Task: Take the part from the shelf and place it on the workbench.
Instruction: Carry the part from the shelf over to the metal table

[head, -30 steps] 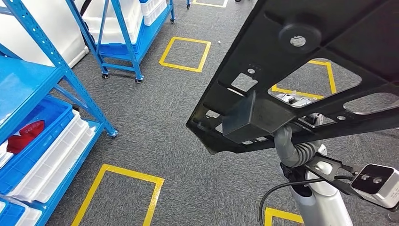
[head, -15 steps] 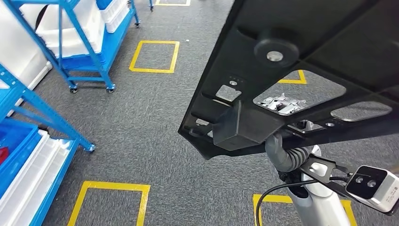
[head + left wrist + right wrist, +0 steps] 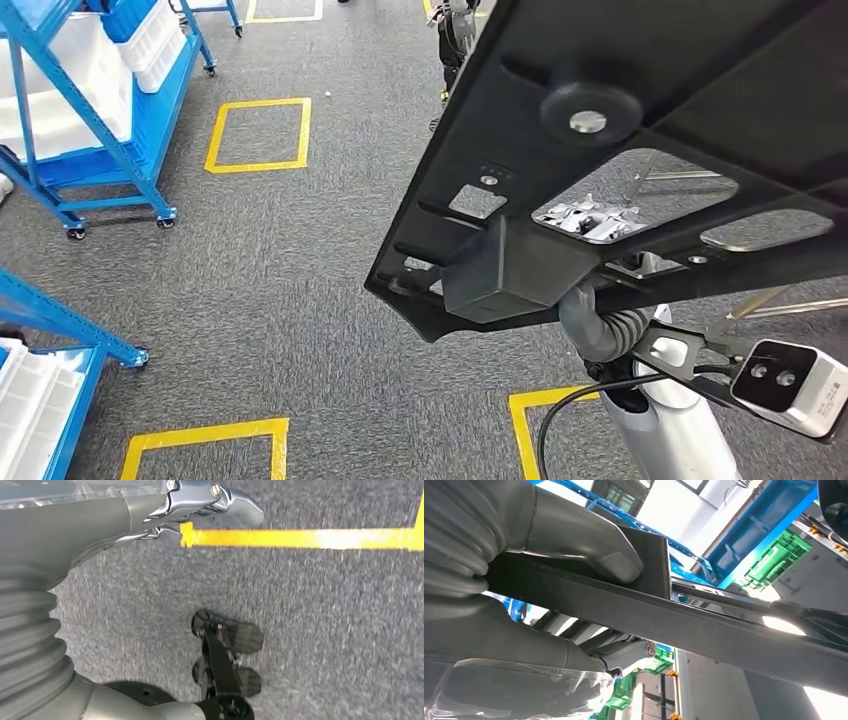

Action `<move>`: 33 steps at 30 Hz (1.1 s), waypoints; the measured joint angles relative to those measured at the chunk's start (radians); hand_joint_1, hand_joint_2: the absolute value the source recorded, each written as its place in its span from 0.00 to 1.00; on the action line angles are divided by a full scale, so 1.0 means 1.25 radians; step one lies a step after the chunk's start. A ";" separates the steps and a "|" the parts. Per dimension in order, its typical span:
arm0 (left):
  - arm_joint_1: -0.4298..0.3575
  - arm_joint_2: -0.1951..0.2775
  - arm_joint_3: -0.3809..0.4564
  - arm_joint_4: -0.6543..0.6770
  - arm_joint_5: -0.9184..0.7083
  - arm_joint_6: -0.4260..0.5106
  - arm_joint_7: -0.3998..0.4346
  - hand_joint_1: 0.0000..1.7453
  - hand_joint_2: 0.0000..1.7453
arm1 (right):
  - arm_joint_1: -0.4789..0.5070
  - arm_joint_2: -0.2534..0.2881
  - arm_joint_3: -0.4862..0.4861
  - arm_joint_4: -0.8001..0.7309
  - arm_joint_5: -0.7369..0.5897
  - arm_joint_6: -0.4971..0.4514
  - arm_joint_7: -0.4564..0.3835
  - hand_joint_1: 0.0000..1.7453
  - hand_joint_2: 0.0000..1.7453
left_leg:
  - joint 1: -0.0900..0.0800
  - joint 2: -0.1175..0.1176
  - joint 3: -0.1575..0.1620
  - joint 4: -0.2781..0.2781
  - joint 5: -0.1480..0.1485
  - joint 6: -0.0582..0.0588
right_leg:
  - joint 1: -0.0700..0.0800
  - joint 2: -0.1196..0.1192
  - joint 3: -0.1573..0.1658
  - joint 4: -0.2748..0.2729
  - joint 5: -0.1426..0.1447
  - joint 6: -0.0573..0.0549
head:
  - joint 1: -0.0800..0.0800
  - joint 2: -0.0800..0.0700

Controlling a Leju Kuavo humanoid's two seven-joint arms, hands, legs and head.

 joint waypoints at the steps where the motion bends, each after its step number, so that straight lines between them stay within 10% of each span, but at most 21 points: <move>1: -0.001 0.000 0.000 0.000 0.000 0.000 0.000 0.00 1.00 | -0.008 0.001 0.003 0.003 -0.003 -0.001 0.005 1.00 1.00 | 0.000 0.010 0.001 -0.004 0.003 0.006 | 0.001 -0.020 -0.010 0.020 -0.013 0.002 | 0.001 0.000; 3: 0.000 0.001 0.000 0.000 -0.001 0.000 0.001 0.00 1.00 | -0.025 0.003 0.009 0.010 -0.008 -0.009 0.018 1.00 1.00 | -0.002 0.029 0.002 -0.008 0.005 0.012 | 0.002 -0.064 -0.052 0.110 -0.062 0.005 | 0.003 0.000; 6: 0.001 0.002 0.000 0.000 -0.003 -0.004 0.002 0.00 1.00 | -0.035 0.008 0.019 0.019 -0.015 -0.022 0.036 1.00 1.00 | -0.006 0.058 0.001 -0.007 0.003 0.014 | -0.003 -0.076 -0.105 0.226 -0.101 0.010 | 0.004 0.000; 12: -0.003 0.002 -0.001 0.000 -0.008 -0.009 0.002 0.00 1.00 | -0.044 0.017 0.037 0.026 -0.027 -0.023 0.044 1.00 1.00 | -0.013 0.105 0.009 -0.005 -0.007 -0.001 | 0.010 -0.138 0.019 -0.009 -0.012 -0.008 | 0.003 0.000; 16: -0.008 0.002 -0.001 0.000 -0.001 -0.012 -0.005 0.00 1.00 | -0.054 0.025 0.043 0.033 -0.048 -0.009 0.047 1.00 1.00 | -0.010 0.099 0.006 0.017 -0.029 -0.018 | 0.007 -0.101 0.020 -0.016 -0.006 -0.023 | 0.002 0.000; 21: -0.005 0.000 -0.001 0.000 0.002 -0.021 -0.010 0.00 1.00 | -0.060 0.035 0.049 0.050 -0.061 0.004 0.050 1.00 1.00 | -0.005 0.038 -0.101 0.239 -0.120 -0.027 | 0.006 -0.054 0.021 -0.017 -0.004 -0.031 | 0.001 0.000; 26: -0.003 0.001 -0.003 0.000 -0.003 -0.032 -0.007 0.00 1.00 | -0.074 0.038 0.045 0.072 -0.065 0.007 0.050 1.00 1.00 | 0.005 -0.017 -0.019 0.033 -0.006 -0.023 | 0.005 -0.001 0.018 -0.005 -0.007 -0.020 | 0.000 0.000; 33: -0.005 0.000 -0.005 0.001 -0.007 -0.037 0.000 0.00 1.00 | -0.076 0.038 0.037 0.082 -0.066 0.008 0.048 1.00 1.00 | 0.004 -0.019 -0.011 0.015 -0.004 -0.015 | 0.002 0.020 0.010 -0.006 -0.002 -0.007 | 0.000 0.000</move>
